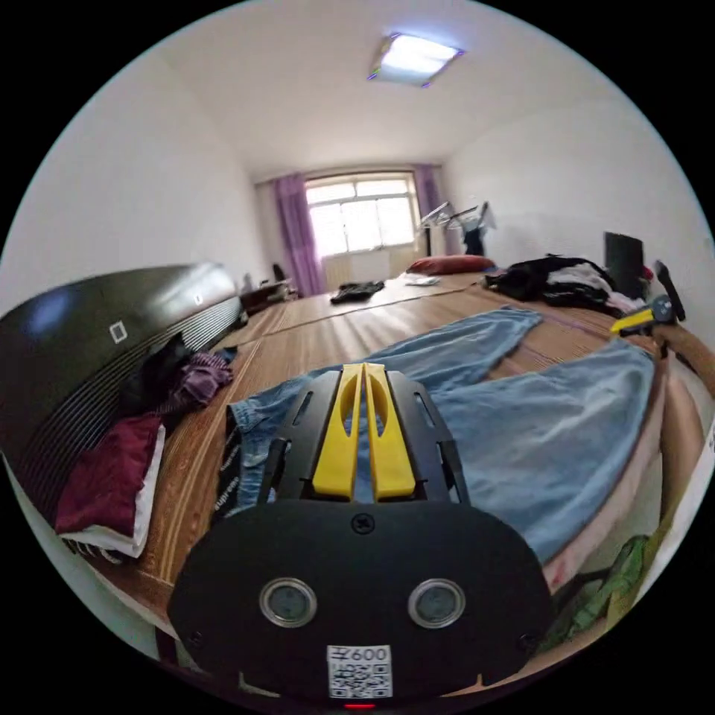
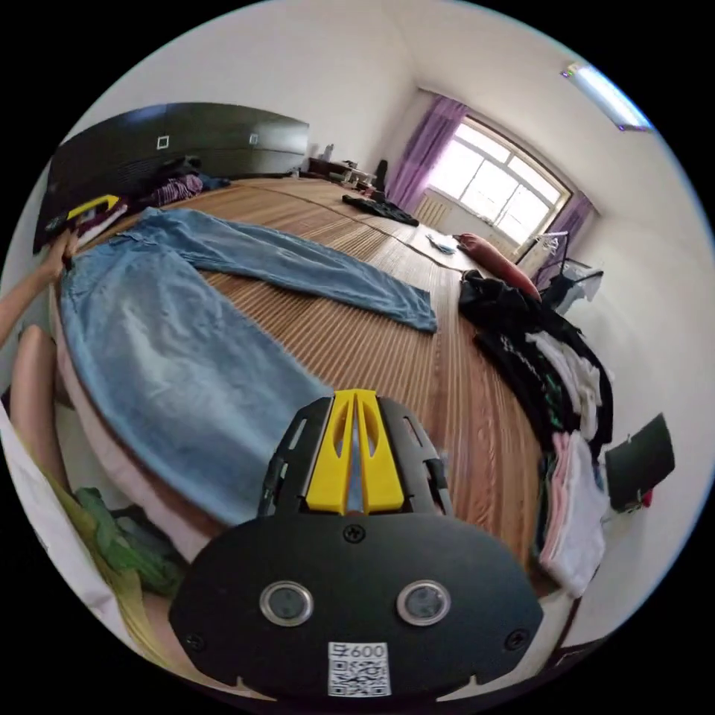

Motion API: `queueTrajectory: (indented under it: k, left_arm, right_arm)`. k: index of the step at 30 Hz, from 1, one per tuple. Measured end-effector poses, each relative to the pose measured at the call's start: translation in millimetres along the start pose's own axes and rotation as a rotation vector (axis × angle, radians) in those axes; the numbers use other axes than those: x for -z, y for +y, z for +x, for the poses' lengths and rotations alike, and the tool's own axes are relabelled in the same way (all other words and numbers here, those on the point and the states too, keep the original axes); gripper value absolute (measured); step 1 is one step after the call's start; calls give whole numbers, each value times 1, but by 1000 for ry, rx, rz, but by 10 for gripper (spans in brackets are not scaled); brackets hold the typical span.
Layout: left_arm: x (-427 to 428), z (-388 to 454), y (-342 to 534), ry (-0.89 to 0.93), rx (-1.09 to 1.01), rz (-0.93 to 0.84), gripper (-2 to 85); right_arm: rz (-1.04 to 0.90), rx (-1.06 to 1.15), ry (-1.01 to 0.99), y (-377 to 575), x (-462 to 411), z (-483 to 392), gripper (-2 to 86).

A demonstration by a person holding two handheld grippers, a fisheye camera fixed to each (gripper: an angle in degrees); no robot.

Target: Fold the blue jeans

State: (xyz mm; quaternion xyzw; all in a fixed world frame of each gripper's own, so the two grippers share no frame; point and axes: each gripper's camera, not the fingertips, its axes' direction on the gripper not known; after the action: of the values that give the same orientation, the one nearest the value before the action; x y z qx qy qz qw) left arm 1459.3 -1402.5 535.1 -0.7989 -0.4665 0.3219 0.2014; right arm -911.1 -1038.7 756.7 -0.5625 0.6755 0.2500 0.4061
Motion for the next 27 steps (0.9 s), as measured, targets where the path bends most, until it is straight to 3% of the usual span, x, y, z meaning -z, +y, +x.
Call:
queueTrajectory:
  k: [2, 6, 8, 9, 11, 16, 17, 19, 23, 27]
  left_arm:
    - [-10, 54, 22, 61, -78, -98, 3]
    - [-45, 135, 102, -55, 87, -250, 4]
    - [-27, 151, 140, -201, 76, -102, 4]
    - [-23, 160, 161, -271, -13, -56, 4]
    - [-18, 154, 179, -281, -30, -50, 5]
    - [-18, 66, 222, 12, 240, -78, 5]
    - [-18, 59, 227, 34, 257, -80, 5]
    - [-18, 41, 245, 66, 243, -94, 5]
    - [-17, 35, 262, 14, 122, -138, 5]
    - [-15, 19, 279, 32, 105, -179, 6]
  right_arm:
    - [75, -51, -2, 12, 16, -32, -8]
    - [212, -54, 55, 17, 16, -113, -7]
    - [-18, -82, 62, 19, -14, -125, -6]
    - [-1, -89, 61, 31, -10, -126, -4]
    - [52, -149, 59, 50, 11, -118, 0]
    - [72, -161, 79, 73, 49, -90, -6]
    - [74, -199, 110, 75, 51, -83, -7]
    - [4, -286, 367, 87, 49, -48, -8]
    - [44, -465, 145, 97, 81, 7, -8]
    - [163, -392, 159, 89, 124, -21, -9]
